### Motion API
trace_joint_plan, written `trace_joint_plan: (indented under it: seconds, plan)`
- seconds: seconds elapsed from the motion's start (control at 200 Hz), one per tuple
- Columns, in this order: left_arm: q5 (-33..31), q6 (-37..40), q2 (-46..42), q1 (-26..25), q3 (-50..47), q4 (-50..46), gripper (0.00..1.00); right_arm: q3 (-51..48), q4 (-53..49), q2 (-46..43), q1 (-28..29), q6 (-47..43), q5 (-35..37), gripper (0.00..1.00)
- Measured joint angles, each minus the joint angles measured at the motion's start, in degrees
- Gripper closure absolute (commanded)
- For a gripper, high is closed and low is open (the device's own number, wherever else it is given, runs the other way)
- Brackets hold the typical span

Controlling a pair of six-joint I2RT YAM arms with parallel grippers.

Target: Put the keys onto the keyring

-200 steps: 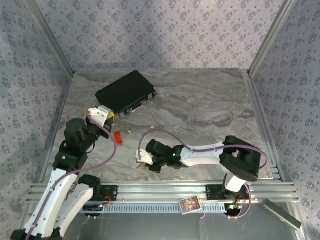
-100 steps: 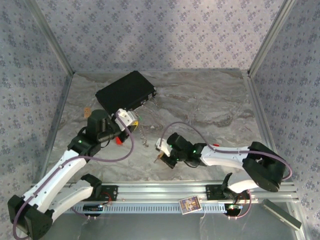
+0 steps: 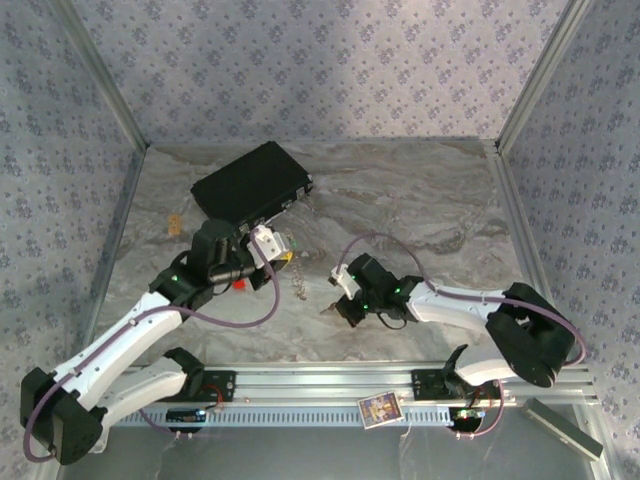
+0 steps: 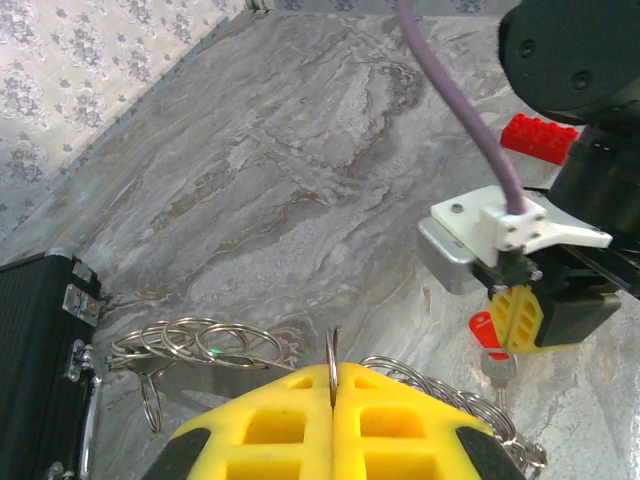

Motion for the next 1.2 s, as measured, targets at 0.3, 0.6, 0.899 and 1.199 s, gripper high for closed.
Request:
trace_joint_plan:
  seconds: [0.3,0.6,0.899,1.199]
  plan:
    - [-4.4,-1.4,0.0,-2.3,-3.2,0.9,1.00,0.0,-1.9,2.6,-0.3,3.5,-0.7,0.99]
    - [-7.5,-2.4,0.1,-2.6,-5.0,2.0,1.00,0.3,-2.9,2.6,-0.3,4.9,-0.6,0.86]
    - [-7.6,-2.4,0.1,-2.6,-5.0,2.0,1.00,1.3,-3.5,2.6,-0.3,5.2,-0.6,0.90]
    - [-7.6,-2.4,0.1,-2.6,-5.0,2.0,1.00,1.3,-4.2,2.6,-0.3,5.2,-0.6,0.88]
